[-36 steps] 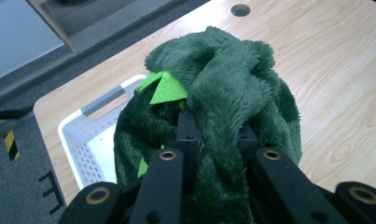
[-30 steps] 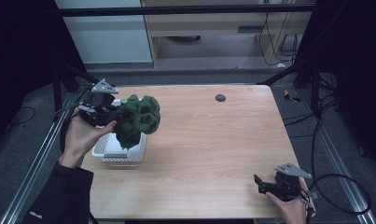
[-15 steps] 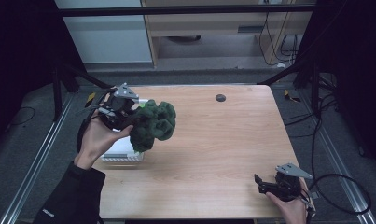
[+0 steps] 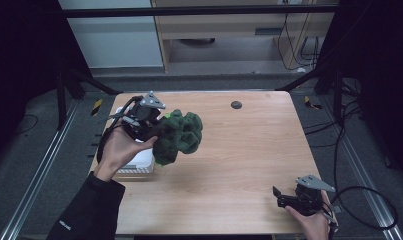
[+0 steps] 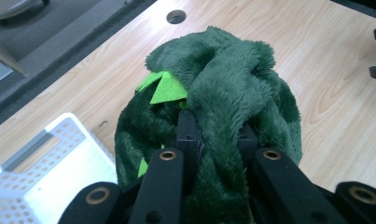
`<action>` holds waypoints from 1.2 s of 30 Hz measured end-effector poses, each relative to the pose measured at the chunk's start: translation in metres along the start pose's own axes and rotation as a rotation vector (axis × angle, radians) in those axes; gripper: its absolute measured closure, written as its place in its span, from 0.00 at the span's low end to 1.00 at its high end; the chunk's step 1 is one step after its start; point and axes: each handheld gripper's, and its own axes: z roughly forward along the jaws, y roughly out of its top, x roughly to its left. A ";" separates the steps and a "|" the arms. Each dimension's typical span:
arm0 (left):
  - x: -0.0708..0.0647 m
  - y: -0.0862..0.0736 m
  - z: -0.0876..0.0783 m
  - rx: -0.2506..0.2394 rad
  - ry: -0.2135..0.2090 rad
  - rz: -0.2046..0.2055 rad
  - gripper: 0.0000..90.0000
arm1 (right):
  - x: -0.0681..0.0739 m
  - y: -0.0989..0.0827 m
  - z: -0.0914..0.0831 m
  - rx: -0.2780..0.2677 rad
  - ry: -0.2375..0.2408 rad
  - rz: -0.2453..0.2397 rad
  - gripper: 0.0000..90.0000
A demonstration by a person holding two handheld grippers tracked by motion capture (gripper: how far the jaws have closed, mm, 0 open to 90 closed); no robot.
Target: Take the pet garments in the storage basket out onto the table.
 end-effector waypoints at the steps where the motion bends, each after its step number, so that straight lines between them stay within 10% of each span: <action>1: -0.002 0.001 0.002 0.004 -0.006 0.006 0.87 | 0.000 0.000 0.000 0.000 -0.001 0.000 0.05; 36: -0.045 0.006 0.067 0.074 -0.131 0.083 0.87 | 0.000 0.000 0.000 0.000 0.001 -0.007 0.05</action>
